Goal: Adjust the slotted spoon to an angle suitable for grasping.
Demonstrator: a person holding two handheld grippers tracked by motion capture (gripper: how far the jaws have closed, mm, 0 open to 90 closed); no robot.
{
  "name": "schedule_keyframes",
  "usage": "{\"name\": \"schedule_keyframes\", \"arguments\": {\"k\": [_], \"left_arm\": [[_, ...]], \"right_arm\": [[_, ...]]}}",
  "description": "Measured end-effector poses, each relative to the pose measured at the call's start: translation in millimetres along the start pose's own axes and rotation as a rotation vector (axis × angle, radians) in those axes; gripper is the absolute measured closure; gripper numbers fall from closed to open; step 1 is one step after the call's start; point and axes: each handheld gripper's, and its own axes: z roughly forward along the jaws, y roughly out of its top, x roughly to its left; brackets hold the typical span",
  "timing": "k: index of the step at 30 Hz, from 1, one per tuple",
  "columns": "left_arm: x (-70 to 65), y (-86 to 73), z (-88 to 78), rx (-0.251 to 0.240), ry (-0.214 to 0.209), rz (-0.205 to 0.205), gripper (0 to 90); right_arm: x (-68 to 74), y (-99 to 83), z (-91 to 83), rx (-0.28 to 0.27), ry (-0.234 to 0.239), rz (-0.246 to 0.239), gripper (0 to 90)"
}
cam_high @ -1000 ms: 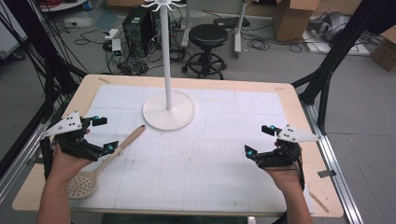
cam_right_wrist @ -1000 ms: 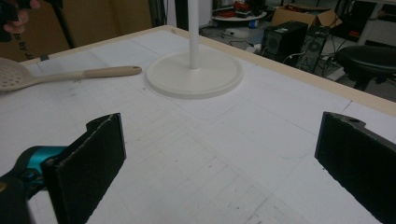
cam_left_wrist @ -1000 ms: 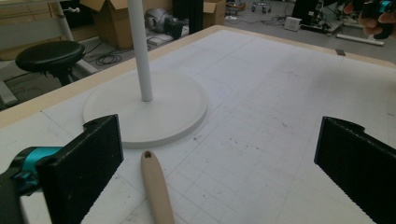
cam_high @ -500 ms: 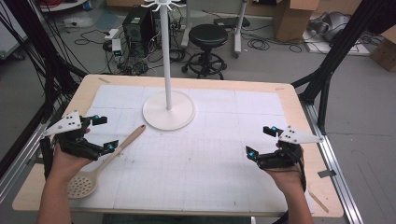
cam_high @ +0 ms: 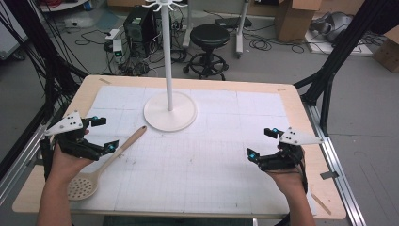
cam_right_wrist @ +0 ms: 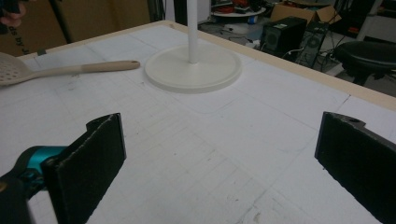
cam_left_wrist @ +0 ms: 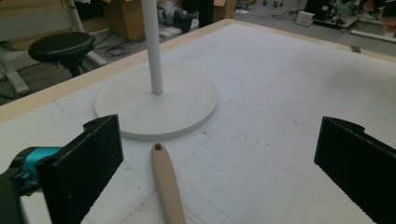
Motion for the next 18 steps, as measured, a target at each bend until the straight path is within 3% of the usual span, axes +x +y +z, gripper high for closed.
{"name": "schedule_keyframes", "arguments": {"k": [8, 12, 13, 14, 18], "left_arm": [[3.9, -4.8, 11.3, 0.125, 0.086, -0.036, 1.7], [4.9, -7.4, 16.6, 0.170, 0.106, -0.050, 1.7], [5.5, -9.2, 20.6, 0.211, 0.117, -0.052, 1.7], [5.5, -9.2, 20.6, 0.211, 0.117, -0.052, 1.8], [5.4, -13.7, 30.5, 0.294, 0.138, -0.055, 2.7]], "right_arm": [[-0.7, -2.1, 2.4, 0.013, -0.002, -0.003, 0.5], [-0.5, -2.9, 2.9, 0.020, 0.000, 0.003, 0.5], [-0.7, -3.1, 3.1, 0.020, 0.000, 0.001, 0.5], [-0.7, -3.3, 3.5, 0.020, -0.003, 0.000, 0.5], [-0.4, -4.1, 4.8, 0.025, 0.000, -0.001, 0.5]]}}
